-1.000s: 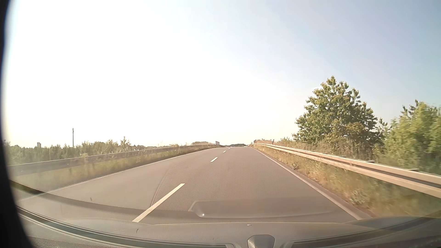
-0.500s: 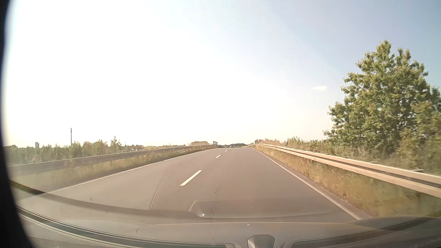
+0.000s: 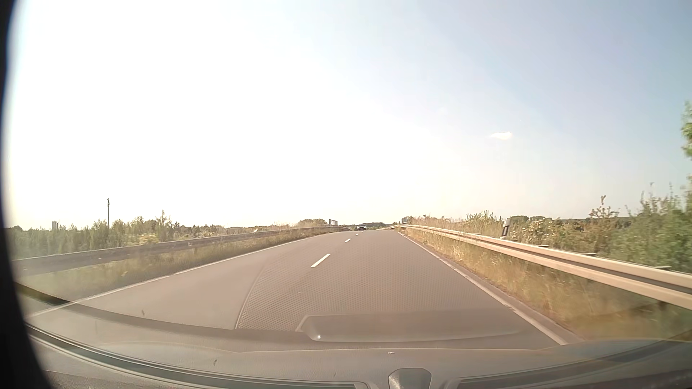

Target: Follow the waypoints while adhering to traffic rules and regulations

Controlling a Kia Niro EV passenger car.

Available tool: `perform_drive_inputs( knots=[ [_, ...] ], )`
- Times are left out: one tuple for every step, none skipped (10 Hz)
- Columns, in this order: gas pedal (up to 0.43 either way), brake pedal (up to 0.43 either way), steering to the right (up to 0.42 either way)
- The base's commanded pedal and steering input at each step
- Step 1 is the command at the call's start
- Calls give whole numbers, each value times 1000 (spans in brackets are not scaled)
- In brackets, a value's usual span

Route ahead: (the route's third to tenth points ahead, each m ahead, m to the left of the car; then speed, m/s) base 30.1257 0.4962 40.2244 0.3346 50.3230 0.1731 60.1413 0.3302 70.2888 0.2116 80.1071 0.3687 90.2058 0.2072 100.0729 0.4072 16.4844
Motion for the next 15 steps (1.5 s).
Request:
perform_drive_inputs(
  knots=[
    [220,6,2],
    [220,6,3],
    [220,6,4],
    [220,6,4],
    [220,6,4],
    [220,6,4],
    [220,6,4],
    [220,6,4],
    [220,6,4],
    [220,6,4],
    [220,6,4],
    [220,6,4],
    [220,6,4],
    [220,6,4],
    [220,6,4]
  ],
)
